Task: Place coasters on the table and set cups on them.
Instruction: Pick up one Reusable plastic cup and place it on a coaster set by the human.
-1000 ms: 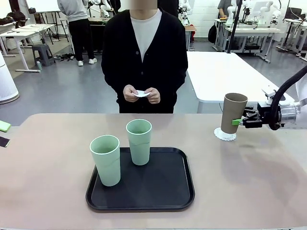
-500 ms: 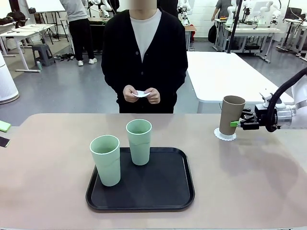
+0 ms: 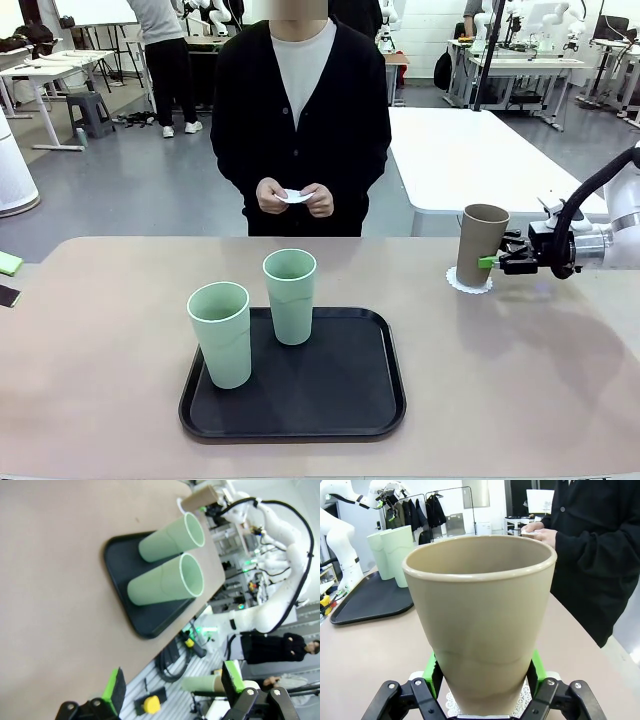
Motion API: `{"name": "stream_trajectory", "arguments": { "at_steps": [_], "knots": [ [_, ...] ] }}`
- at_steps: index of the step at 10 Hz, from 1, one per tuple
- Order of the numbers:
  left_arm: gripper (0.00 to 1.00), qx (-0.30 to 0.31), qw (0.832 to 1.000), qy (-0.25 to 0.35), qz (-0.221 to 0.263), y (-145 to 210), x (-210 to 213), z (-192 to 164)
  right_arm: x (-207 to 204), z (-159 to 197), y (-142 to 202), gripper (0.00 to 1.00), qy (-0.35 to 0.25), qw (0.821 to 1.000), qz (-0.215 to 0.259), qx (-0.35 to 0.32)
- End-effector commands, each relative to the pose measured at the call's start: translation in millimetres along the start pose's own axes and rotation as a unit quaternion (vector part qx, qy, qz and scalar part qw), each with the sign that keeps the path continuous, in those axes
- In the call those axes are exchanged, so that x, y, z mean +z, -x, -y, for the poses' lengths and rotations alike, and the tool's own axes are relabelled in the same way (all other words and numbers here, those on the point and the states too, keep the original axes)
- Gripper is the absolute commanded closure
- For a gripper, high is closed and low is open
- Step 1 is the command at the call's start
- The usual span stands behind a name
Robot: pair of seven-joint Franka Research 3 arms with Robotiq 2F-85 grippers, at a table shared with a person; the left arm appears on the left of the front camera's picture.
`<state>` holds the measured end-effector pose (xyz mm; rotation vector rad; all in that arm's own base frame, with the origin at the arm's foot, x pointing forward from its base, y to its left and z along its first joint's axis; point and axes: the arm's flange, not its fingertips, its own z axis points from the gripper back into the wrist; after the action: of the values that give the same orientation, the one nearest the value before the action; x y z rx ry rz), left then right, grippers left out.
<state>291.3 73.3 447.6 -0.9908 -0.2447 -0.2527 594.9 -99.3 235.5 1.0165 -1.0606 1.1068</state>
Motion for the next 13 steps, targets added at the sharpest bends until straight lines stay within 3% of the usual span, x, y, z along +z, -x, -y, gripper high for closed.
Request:
{"name": "stream_trajectory", "arguments": {
  "at_steps": [1, 5, 6, 13],
  "knots": [
    [0.00, -0.004, 1.000, 0.006, 0.003, -1.9, -1.0, 1.4, -2.5, 10.6, 2.9, 0.18, 0.001, 1.000, 0.004, 0.002],
    [0.00, -0.004, 1.000, 0.006, 0.003, -1.9, -1.0, 1.4, -3.1, 11.5, 5.4, 0.18, -0.005, 1.000, 0.004, 0.005],
    [0.00, -0.004, 1.000, 0.006, 0.003, -1.9, -1.0, 1.4, -3.0, 11.0, 5.1, 0.00, -0.007, 1.000, 0.002, 0.002],
    [0.00, -0.004, 1.000, 0.006, 0.003, -1.9, -1.0, 1.4, 6.5, 5.1, 0.7, 0.00, -0.027, 0.998, -0.046, -0.014]
  ]
}}
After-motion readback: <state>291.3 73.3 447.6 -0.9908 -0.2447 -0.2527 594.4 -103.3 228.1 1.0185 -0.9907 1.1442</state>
